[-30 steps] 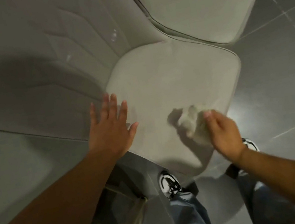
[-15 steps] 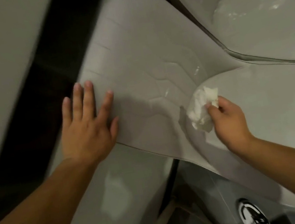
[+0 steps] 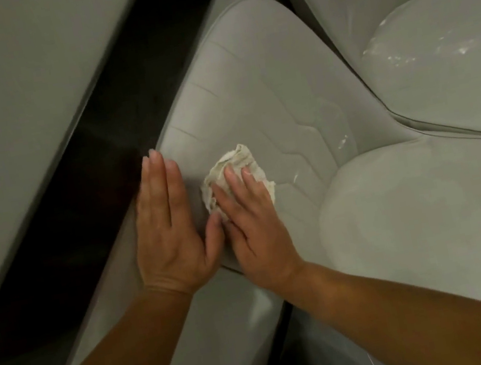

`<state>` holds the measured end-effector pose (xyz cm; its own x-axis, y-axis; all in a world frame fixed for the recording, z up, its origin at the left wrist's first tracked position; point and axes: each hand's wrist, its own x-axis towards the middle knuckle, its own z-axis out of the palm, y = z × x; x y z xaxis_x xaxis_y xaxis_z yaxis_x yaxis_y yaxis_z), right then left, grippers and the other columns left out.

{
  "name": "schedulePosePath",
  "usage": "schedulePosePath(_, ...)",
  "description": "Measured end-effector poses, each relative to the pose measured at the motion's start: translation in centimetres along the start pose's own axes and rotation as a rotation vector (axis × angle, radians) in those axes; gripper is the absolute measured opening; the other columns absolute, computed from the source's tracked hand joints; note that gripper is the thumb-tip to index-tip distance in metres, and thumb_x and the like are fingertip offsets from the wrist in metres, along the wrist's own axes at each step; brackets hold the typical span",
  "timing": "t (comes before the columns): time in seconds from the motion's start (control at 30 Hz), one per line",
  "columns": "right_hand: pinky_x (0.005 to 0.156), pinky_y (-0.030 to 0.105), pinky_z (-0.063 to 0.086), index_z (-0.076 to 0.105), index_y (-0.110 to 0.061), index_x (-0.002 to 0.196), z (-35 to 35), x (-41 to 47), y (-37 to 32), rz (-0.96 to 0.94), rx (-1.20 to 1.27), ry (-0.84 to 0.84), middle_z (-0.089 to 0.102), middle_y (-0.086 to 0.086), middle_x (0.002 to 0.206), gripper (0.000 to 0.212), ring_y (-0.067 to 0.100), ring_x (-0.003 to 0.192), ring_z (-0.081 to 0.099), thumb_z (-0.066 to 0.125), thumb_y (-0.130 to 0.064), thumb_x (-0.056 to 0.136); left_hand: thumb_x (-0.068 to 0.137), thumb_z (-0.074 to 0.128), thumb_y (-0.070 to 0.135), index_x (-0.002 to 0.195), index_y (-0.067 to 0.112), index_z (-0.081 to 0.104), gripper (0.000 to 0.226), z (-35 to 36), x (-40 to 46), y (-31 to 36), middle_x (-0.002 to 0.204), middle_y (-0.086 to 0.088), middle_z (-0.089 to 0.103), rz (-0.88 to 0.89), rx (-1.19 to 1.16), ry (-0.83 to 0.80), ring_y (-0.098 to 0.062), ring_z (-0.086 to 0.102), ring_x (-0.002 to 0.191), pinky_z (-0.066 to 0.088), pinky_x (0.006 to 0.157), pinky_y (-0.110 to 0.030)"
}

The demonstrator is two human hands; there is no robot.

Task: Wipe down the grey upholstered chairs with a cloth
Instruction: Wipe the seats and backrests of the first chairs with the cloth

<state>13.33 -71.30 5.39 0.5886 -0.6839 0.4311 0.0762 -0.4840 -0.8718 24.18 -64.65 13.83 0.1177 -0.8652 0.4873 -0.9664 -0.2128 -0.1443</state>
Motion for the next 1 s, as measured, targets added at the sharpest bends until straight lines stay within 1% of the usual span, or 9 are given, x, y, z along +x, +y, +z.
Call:
schedulePosePath(0.17,0.115,0.063,0.013,0.032,-0.022,0.148,0.1,3.3,0.9,-0.373,-0.233,-0.077,0.029,0.003,0.157,0.048,0.034,0.148,0.015,0.029,-0.037,0.103,0.100,0.037,0.051,0.157,-0.004,0.010,0.084,0.7,-0.4,-0.3,0.158,-0.034,0.021,0.067,-0.073,0.070,-0.044,0.017,0.153,0.023,0.122,-0.056)
schedulePosePath(0.23,0.114,0.064,0.011,0.033,-0.027,0.148,-0.6,6.8,1.1,-0.430,-0.370,-0.100,0.032,0.003,0.156,0.049,0.035,0.148,0.015,0.029,-0.042,0.102,0.100,0.036,0.053,0.160,0.001,0.003,0.086,0.7,-0.5,-0.4,0.157,-0.035,0.019,0.053,-0.091,0.072,-0.044,0.015,0.153,0.021,0.123,-0.055)
schedulePosePath(0.3,0.115,0.063,0.008,0.034,-0.029,0.148,-1.6,10.7,1.3,-0.345,-0.468,-0.035,0.031,0.003,0.157,0.051,0.034,0.148,0.015,0.028,-0.046,0.101,0.100,0.036,0.053,0.160,0.001,0.006,0.085,0.6,-0.5,-0.4,0.157,-0.035,0.018,0.037,-0.078,0.068,-0.043,0.014,0.154,0.022,0.123,-0.055)
schedulePosePath(0.43,0.117,0.058,-0.002,0.022,-0.033,0.152,-4.7,17.2,2.7,0.110,-0.444,0.168,0.013,-0.005,0.163,0.055,0.022,0.150,0.000,0.019,-0.052,0.100,0.100,0.034,0.048,0.149,-0.001,0.044,0.070,0.6,-0.7,-0.5,0.157,-0.027,0.037,0.069,0.055,0.015,-0.041,0.025,0.151,0.027,0.120,-0.056)
schedulePosePath(0.5,0.117,0.058,-0.001,0.022,-0.030,0.153,-5.6,18.2,2.8,0.169,-0.389,0.174,0.011,-0.002,0.163,0.057,0.023,0.150,-0.003,0.020,-0.051,0.099,0.098,0.036,0.045,0.145,0.003,0.053,0.065,0.8,-0.8,-0.7,0.155,-0.021,0.042,0.078,0.119,0.011,-0.040,0.030,0.150,0.028,0.120,-0.055)
schedulePosePath(0.67,0.113,0.064,0.011,0.035,-0.020,0.148,-3.2,10.6,1.2,-0.300,-0.334,-0.137,0.025,0.008,0.159,0.055,0.035,0.149,0.009,0.032,-0.043,0.098,0.097,0.039,0.041,0.140,0.008,0.057,0.057,0.6,-0.7,-0.6,0.154,-0.023,0.042,0.103,0.144,0.010,-0.043,0.034,0.147,0.031,0.117,-0.055)
schedulePosePath(0.77,0.117,0.057,0.010,0.033,-0.023,0.149,-2.6,7.8,1.6,-0.360,-0.268,-0.205,0.027,0.003,0.159,0.051,0.029,0.149,0.011,0.026,-0.042,0.102,0.097,0.042,0.039,0.128,0.013,0.059,0.044,0.4,-0.5,-0.4,0.142,-0.025,0.045,0.116,0.103,0.032,-0.047,0.042,0.136,0.038,0.112,-0.056)
schedulePosePath(0.83,0.118,0.052,0.005,0.031,-0.026,0.149,-3.1,9.5,2.9,-0.376,-0.369,-0.191,0.028,0.002,0.158,0.050,0.028,0.149,0.012,0.023,-0.043,0.102,0.095,0.043,0.040,0.125,0.014,0.064,0.045,0.5,-0.5,-0.5,0.136,-0.025,0.046,0.079,0.112,0.043,-0.047,0.046,0.130,0.042,0.108,-0.056)
schedulePosePath(1.0,0.120,0.050,-0.004,-0.006,-0.042,0.147,-7.0,18.8,5.7,0.177,-0.438,0.122,0.000,-0.005,0.164,0.050,0.017,0.150,-0.010,0.011,-0.052,0.101,0.090,0.046,0.038,0.116,0.010,0.075,0.048,0.6,-0.5,-0.4,0.135,-0.025,0.049,0.068,0.143,0.012,-0.049,0.049,0.125,0.046,0.101,-0.061)
